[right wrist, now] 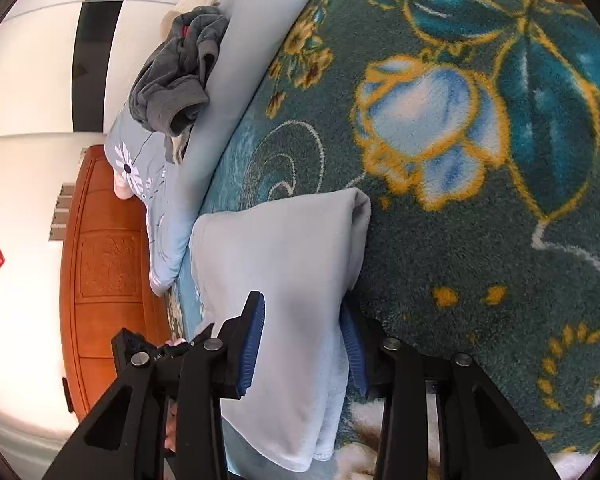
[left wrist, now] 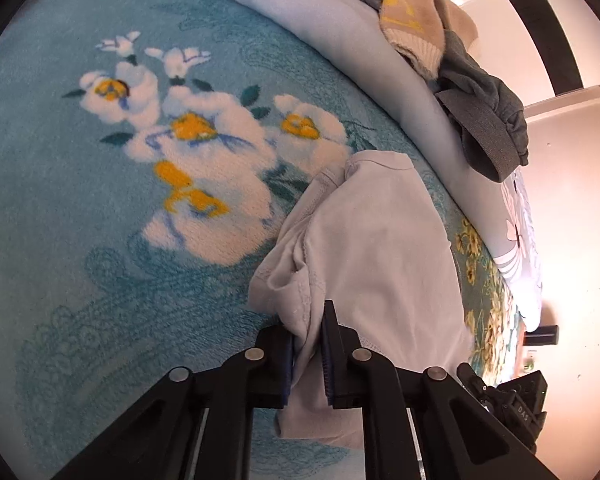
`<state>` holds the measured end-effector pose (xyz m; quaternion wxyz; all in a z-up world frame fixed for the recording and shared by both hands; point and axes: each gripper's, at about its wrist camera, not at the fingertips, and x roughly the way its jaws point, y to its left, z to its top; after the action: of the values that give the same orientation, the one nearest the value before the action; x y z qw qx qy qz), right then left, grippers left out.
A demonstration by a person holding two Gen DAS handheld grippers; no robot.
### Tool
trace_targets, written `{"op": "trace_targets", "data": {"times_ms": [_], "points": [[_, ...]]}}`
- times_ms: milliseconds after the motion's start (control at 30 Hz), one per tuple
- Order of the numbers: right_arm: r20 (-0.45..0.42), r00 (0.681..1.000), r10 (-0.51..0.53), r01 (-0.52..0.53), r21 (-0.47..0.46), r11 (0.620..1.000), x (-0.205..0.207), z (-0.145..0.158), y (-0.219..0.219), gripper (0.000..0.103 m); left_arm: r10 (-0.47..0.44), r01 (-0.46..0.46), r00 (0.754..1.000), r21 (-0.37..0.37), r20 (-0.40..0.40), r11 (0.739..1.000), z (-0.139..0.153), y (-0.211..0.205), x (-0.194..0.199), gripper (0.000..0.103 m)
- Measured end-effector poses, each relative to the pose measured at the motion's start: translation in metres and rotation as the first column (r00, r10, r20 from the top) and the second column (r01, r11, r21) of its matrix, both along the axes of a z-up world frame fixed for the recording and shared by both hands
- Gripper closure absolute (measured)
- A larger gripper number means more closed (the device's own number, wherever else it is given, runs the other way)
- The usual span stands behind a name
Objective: Fold clothes
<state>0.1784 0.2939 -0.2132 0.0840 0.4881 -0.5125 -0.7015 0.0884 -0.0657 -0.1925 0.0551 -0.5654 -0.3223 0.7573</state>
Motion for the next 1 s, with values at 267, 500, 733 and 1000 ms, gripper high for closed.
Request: {"op": "trace_targets", "data": {"times_ms": [267, 500, 733, 1000], "points": [[0.015, 0.997, 0.081, -0.082, 0.08, 0.993, -0.029, 0.027, -0.018, 0.096, 0.051, -0.052, 0.994, -0.016, -0.093, 0.999, 0.039, -0.021, 0.03, 0.093], [-0.22, 0.905, 0.365, -0.351, 0.099, 0.931, -0.064, 0.114, -0.077, 0.096, 0.192, -0.195, 0.965, 0.004, -0.179, 0.981, 0.088, -0.073, 0.1, 0.093], [-0.045, 0.868, 0.494, -0.478, 0.191, 0.858, -0.096, 0.058, -0.098, 0.096, 0.282, -0.283, 0.959, 0.105, 0.02, 0.953, 0.02, -0.09, 0.091, 0.093], [0.009, 0.885, 0.466, -0.459, 0.189, 0.868, -0.083, 0.024, -0.084, 0.093, 0.332, -0.338, 0.941, 0.119, 0.065, 0.934, 0.014, -0.101, 0.088, 0.043]]}}
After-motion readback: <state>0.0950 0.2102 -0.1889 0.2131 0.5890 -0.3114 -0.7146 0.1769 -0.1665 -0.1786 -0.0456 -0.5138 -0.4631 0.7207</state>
